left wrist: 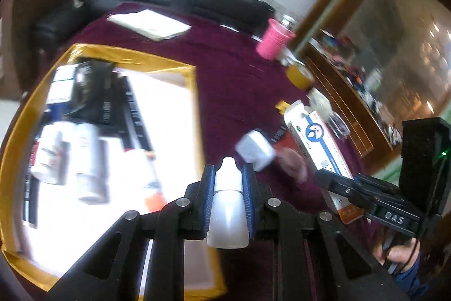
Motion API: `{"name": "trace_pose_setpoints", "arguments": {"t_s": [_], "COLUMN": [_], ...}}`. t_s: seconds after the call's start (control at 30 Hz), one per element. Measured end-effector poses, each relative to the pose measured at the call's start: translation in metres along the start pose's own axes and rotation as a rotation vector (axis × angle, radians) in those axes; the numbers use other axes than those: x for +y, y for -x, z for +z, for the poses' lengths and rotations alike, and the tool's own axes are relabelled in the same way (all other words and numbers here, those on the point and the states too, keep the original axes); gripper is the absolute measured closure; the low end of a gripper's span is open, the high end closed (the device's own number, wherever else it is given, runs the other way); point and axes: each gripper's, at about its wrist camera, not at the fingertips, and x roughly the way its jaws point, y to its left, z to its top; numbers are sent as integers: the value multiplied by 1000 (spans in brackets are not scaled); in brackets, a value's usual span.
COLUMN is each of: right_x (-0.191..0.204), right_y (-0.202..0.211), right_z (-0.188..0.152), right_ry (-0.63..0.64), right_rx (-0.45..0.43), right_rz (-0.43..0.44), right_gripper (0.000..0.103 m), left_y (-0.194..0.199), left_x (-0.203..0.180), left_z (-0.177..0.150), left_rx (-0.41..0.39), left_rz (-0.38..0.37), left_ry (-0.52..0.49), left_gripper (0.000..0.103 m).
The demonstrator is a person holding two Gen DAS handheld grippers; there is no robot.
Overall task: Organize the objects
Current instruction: 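Carry toothpaste box and dropper bottle to the tray and open both tools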
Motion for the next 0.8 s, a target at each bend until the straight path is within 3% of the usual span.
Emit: {"name": "trace_pose_setpoints", "arguments": {"t_s": [0.33, 0.8], "right_x": [55, 56], "right_y": [-95, -195], "right_z": [60, 99], "right_ry": [72, 28], "right_rx": [104, 218], "right_rz": [51, 14], "right_gripper": [88, 89], "left_y": [-33, -59], "left_x": [39, 60], "left_z": [14, 15], "left_rx": [23, 47], "left_rz": [30, 41], "left_ry": [149, 232], "left_gripper": [86, 86]}}
